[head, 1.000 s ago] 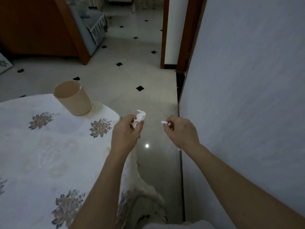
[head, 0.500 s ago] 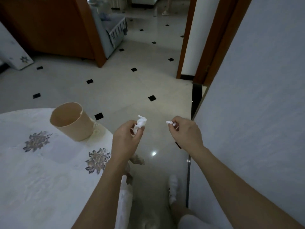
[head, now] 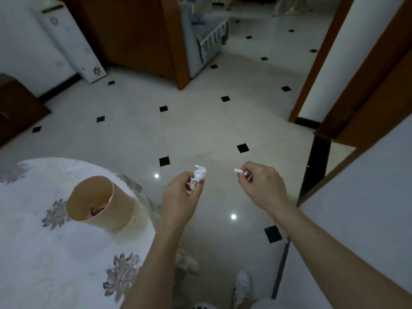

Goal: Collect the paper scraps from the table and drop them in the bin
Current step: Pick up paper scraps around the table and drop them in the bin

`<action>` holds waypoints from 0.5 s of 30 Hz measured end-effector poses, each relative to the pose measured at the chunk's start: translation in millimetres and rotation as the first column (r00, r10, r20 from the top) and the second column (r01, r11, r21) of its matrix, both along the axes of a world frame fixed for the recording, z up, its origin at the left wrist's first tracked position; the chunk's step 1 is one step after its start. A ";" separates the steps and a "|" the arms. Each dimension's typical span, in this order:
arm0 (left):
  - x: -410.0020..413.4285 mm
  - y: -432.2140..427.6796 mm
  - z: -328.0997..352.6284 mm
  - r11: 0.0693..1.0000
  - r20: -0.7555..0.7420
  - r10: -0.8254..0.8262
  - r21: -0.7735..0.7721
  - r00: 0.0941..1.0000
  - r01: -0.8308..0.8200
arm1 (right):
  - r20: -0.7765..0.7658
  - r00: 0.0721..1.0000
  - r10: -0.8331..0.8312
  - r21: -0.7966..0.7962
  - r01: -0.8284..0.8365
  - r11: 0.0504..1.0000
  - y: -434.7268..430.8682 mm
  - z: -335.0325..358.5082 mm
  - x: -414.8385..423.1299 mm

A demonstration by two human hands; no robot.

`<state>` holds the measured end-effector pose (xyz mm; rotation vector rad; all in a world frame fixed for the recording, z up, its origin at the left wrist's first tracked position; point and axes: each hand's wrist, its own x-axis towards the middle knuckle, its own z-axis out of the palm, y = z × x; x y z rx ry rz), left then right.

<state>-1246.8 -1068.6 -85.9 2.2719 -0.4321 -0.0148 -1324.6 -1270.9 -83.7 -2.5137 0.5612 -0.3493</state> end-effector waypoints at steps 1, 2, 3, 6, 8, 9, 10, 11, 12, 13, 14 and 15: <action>6.7 -8.5 1.6 1.000 -0.004 0.019 -0.004 1.000 -0.019 | 0.010 1.000 0.013 -0.006 -0.013 1.000 -8.5 3.2 13.3; 12.7 -15.0 3.9 0.999 -0.005 0.036 -0.011 0.999 -0.036 | 0.017 1.000 0.024 -0.011 -0.024 1.000 -16.0 6.5 26.0; 18.5 -19.6 5.9 0.998 -0.002 0.055 -0.017 0.998 -0.055 | 0.022 0.999 0.040 -0.013 -0.039 0.999 -21.9 9.8 38.0; 37.4 -25.2 12.3 0.991 0.003 0.133 -0.028 0.991 -0.133 | 0.034 0.993 0.110 -0.008 -0.110 0.994 -31.1 17.2 72.0; 51.0 -24.4 15.3 0.982 0.005 0.190 -0.023 0.982 -0.190 | 0.043 0.985 0.165 -0.010 -0.164 0.986 -33.5 21.0 95.5; 57.8 -22.8 16.6 0.976 0.007 0.215 -0.018 0.977 -0.215 | 0.047 0.980 0.191 -0.008 -0.191 0.982 -33.5 21.8 108.1; 64.1 -20.5 17.8 0.971 0.007 0.238 -0.016 0.971 -0.238 | 0.053 0.975 0.218 -0.006 -0.218 0.976 -32.4 22.0 120.8; 70.3 -17.8 18.9 0.966 0.003 0.260 -0.013 0.966 -0.260 | 0.061 0.968 0.243 -0.003 -0.244 0.970 -30.3 22.0 133.4; 76.8 -14.8 19.7 0.960 -0.002 0.279 -0.007 0.960 -0.279 | 0.068 0.961 0.267 0.004 -0.268 0.963 -27.7 21.6 146.3; 84.0 -11.6 19.6 0.955 -0.004 0.297 0.005 0.955 -0.297 | 0.074 0.955 0.288 0.013 -0.289 0.957 -24.7 20.3 159.7; 92.2 -8.0 19.0 0.948 -0.003 0.317 0.020 0.949 -0.316 | 0.078 0.949 0.306 0.021 -0.308 0.951 -21.4 18.5 173.4; 101.2 -4.4 18.4 0.941 -0.005 0.338 0.030 0.941 -0.338 | 0.079 0.942 0.326 0.029 -0.329 0.944 -17.6 16.6 187.2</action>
